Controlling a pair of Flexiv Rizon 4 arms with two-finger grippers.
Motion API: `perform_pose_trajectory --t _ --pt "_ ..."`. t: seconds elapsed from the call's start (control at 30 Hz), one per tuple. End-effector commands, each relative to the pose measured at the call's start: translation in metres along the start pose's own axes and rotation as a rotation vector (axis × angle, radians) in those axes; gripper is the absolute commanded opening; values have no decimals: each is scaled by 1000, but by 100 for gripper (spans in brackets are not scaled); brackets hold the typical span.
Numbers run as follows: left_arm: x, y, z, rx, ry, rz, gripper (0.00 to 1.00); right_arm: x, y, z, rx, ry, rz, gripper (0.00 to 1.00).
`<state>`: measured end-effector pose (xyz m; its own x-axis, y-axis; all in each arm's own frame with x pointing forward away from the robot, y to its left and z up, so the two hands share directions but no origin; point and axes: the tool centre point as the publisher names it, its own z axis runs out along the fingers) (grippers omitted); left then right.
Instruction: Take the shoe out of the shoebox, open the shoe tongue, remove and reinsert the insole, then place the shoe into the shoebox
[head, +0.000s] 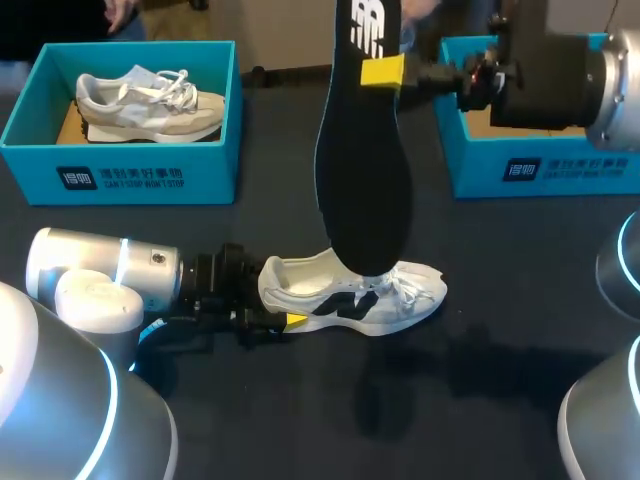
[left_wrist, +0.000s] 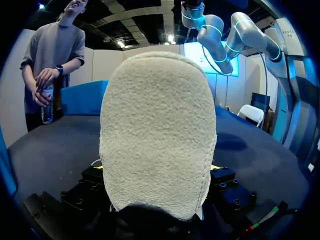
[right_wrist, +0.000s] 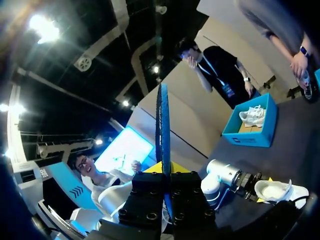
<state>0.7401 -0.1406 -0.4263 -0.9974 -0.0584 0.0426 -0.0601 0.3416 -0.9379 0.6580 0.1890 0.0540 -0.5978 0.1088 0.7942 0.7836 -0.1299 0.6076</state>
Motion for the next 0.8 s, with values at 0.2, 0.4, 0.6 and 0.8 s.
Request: perform_pose_trajectory --t 0.2,0.4,0.6,0.8 --pt "-10 15 8 -3 0 -1 0 -6 -8 -12 25 20 -29 0" --pt "-10 15 8 -3 0 -1 0 0 -18 -14 27 33 -91 0" --pt "-10 15 8 -3 0 -1 0 4 -22 -16 24 20 -146 0" --pt "-10 15 8 -3 0 -1 0 2 -26 -16 51 10 -138 0"
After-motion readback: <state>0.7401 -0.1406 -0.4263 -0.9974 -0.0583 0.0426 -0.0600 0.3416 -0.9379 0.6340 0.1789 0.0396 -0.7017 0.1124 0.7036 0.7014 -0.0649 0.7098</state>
